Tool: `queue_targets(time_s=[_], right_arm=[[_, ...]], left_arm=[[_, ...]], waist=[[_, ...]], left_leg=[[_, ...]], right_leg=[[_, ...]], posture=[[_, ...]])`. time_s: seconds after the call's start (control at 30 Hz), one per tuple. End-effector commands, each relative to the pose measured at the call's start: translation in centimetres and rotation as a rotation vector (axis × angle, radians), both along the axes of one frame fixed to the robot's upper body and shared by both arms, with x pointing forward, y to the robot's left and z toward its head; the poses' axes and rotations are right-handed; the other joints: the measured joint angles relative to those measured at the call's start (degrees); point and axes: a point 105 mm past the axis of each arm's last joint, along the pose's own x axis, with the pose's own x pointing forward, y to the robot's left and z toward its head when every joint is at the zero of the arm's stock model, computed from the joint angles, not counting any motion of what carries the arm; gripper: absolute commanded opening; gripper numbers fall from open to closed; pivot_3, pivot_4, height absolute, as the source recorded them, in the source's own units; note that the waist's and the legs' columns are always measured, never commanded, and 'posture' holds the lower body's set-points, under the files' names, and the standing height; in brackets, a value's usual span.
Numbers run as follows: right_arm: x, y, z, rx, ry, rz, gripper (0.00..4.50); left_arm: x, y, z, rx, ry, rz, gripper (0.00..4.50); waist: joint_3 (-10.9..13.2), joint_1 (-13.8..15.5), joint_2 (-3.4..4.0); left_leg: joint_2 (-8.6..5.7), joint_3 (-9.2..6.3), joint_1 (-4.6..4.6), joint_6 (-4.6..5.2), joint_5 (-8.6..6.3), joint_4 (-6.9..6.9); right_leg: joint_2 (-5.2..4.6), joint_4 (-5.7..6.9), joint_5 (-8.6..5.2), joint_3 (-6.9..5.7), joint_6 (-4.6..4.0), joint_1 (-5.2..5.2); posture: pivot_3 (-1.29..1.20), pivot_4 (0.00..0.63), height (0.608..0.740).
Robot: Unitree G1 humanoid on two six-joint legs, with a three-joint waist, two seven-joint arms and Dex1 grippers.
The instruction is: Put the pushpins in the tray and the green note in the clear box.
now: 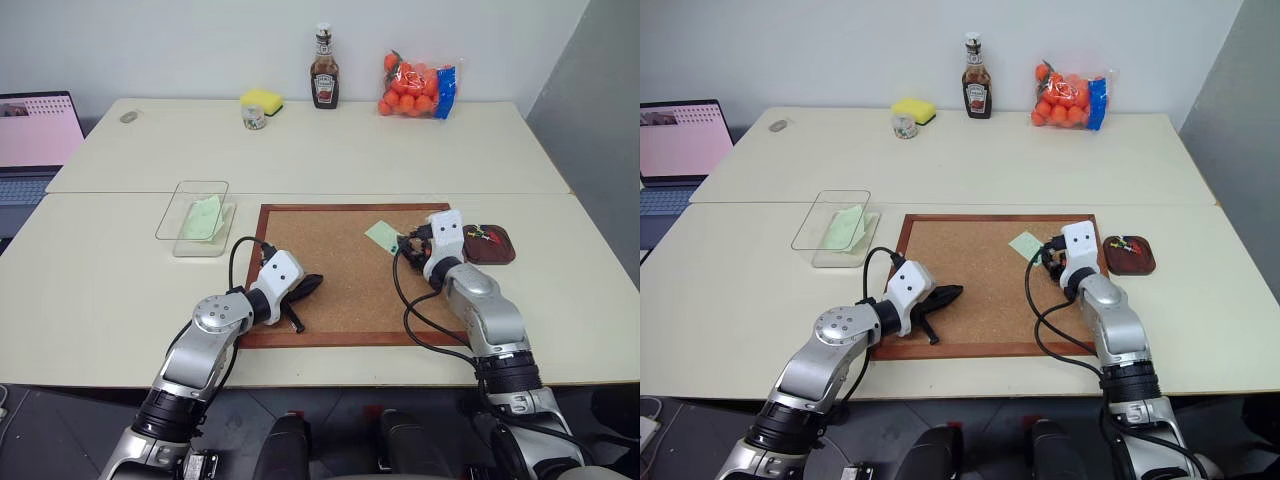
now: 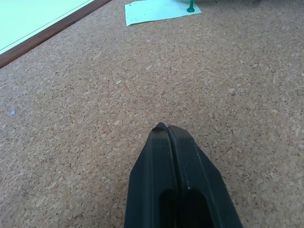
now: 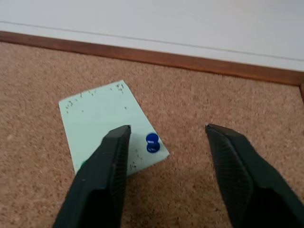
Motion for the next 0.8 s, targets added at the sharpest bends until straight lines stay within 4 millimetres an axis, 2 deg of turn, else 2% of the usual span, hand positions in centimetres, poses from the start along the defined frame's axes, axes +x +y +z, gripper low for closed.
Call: queue_targets(time_s=[0.03, 0.07, 0.27, 0.43, 0.63, 0.8], right_arm=[[0.4, 0.5, 1.8, 0.001, -0.07, 0.018, 1.66], [0.4, 0.5, 1.8, 0.003, -0.07, 0.019, 1.34], [0.3, 0.6, 1.9, 0.006, -0.075, 0.022, 0.07], [0.1, 0.6, 2.2, 0.012, -0.093, 0.028, 0.01], [-0.7, 1.3, 3.7, 0.078, -0.186, 0.066, 0.01], [-1.1, 1.5, 4.2, 0.11, -0.226, 0.058, 0.01]], left_arm=[[-0.5, 0.1, -1.8, 0.039, 0.065, -0.006, 0.0], [-0.5, 0.1, -1.8, 0.039, 0.065, -0.006, 0.0], [-0.6, 0.1, -1.8, 0.04, 0.066, -0.007, 0.0], [-0.6, 0.1, -1.9, 0.04, 0.068, -0.008, 0.0], [-0.8, -0.1, -2.1, 0.038, 0.075, -0.01, 0.0], [-1.0, 0.0, -2.2, 0.04, 0.082, -0.01, 0.0]], waist=[[0.0, 0.0, 0.0], [0.0, 0.0, 0.0], [0.0, 0.0, 0.0], [0.0, 0.0, 0.0], [0.0, 0.0, 0.0], [0.0, -0.1, 0.0]], left_leg=[[0.0, 0.0, 0.0, 0.0, 0.0, 0.0], [0.0, 0.0, 0.0, 0.0, 0.0, 0.0], [0.0, 0.0, 0.0, 0.0, 0.0, 0.0], [0.0, 0.0, 0.0, 0.0, 0.0, 0.0], [0.0, -0.01, -0.01, 0.0, 0.0, 0.0], [0.0, 0.0, -0.01, 0.01, 0.0, -0.01]], right_leg=[[0.0, 0.0, 0.0, 0.0, 0.0, 0.0], [0.0, 0.0, 0.0, 0.0, 0.0, 0.0], [0.0, 0.0, 0.0, 0.0, 0.0, 0.0], [0.0, 0.0, 0.0, 0.0, 0.0, 0.0], [0.0, 0.0, 0.0, -0.01, 0.0, 0.0], [0.0, 0.0, 0.0, 0.01, 0.0, -0.02]], posture=[[0.0, 0.15, 0.74], [0.0, 0.15, 0.74], [0.0, 0.15, 0.74], [0.0, 0.15, 0.74], [0.0, 0.15, 0.74], [0.0, 0.15, 0.74]])
